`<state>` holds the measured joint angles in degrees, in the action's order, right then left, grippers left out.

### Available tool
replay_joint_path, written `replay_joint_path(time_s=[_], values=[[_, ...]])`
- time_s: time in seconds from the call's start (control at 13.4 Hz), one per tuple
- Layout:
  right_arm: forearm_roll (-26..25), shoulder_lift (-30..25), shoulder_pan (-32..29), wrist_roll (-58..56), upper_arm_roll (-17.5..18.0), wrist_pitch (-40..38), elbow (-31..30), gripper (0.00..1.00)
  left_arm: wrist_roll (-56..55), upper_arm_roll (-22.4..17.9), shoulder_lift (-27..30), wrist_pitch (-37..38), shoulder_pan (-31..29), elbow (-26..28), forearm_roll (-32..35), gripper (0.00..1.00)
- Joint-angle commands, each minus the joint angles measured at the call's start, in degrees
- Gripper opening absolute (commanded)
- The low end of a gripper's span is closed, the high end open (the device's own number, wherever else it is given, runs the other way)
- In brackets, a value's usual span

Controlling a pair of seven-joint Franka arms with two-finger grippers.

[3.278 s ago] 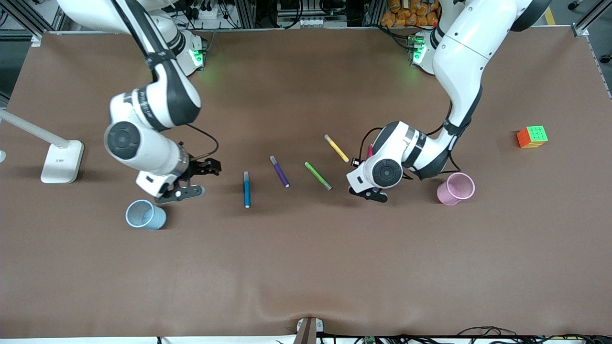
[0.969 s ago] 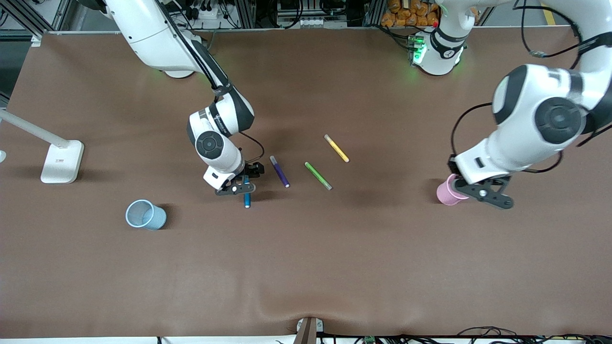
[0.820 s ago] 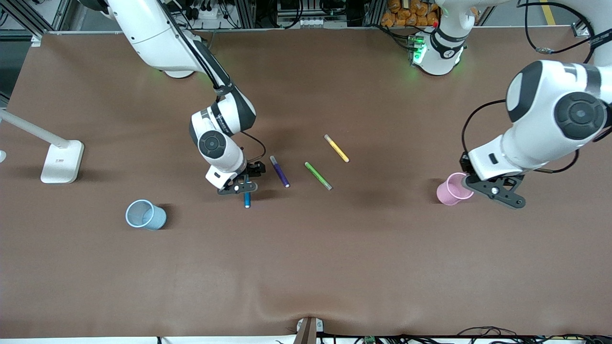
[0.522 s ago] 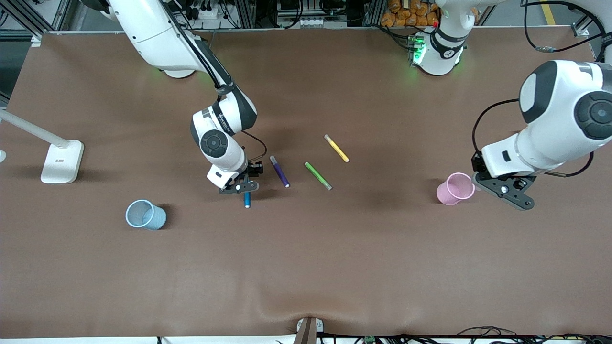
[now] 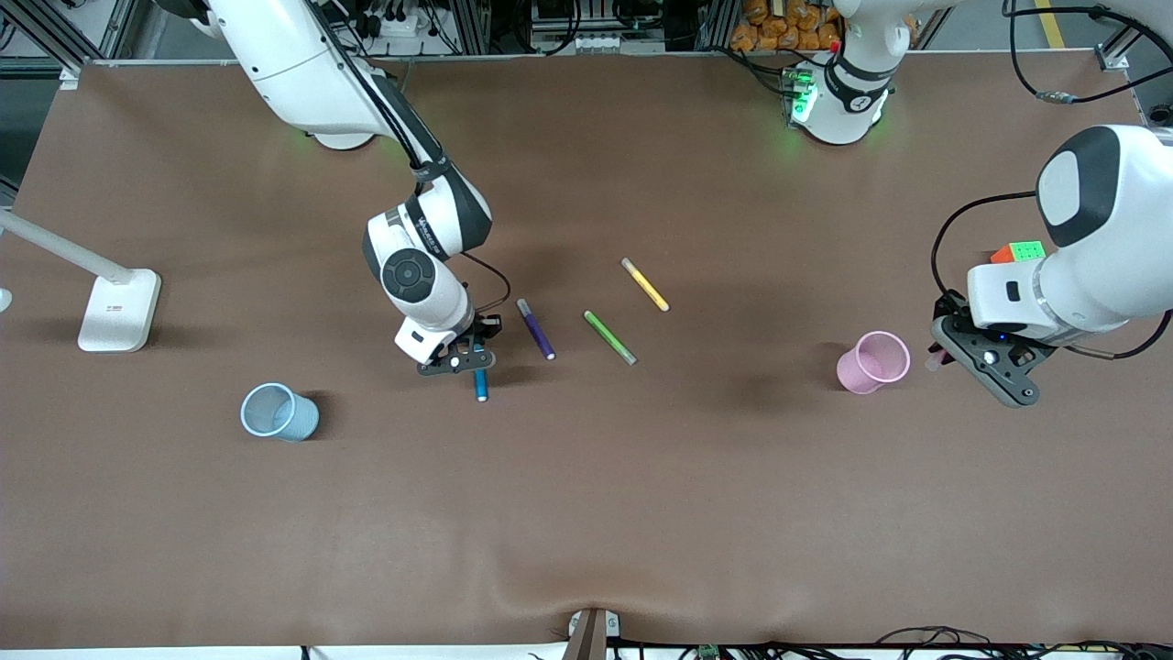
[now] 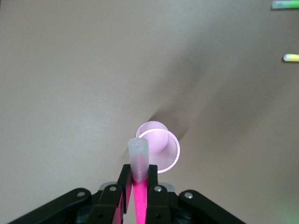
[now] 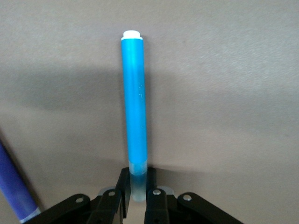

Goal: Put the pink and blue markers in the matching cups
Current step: 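Carry the pink marker over the pink cup while the right gripper carries blue marker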

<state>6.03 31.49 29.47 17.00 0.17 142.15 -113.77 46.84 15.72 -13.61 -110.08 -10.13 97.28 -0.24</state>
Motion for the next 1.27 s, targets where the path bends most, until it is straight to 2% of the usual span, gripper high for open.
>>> replay_joint_path(time_s=[0.0,0.15,0.45,0.67,0.97,1.19], values=[[-1.0,-2.8,-0.2,0.7,-1.5,-0.8,-0.3,0.0,5.4,0.7,1.0,-0.3,-0.9,1.5,-1.6,0.0],[-1.0,-5.5,-0.2,0.7,-3.2,-3.4,-0.1,0.0,10.0,0.6,0.6,0.0,-1.0,3.0,-6.8,0.0],[-1.0,-10.1,-0.3,0.0,-7.9,-9.3,1.2,0.0,21.8,0.6,-0.9,-0.2,-2.9,2.8,-8.2,0.0],[-2.4,-9.9,-0.3,-4.0,-9.8,-19.8,6.0,0.0,30.0,0.6,-2.0,-0.7,-3.3,3.3,-9.8,0.0],[-14.6,-9.7,-1.9,-13.8,-10.5,-30.0,9.8,0.0,38.7,0.6,-3.1,-1.4,-3.8,3.1,-11.4,0.0],[-21.8,-9.6,-3.5,-24.6,-10.5,-34.6,12.3,0.0,43.5,0.6,-4.5,-2.9,-3.9,3.2,-11.5,0.0]])
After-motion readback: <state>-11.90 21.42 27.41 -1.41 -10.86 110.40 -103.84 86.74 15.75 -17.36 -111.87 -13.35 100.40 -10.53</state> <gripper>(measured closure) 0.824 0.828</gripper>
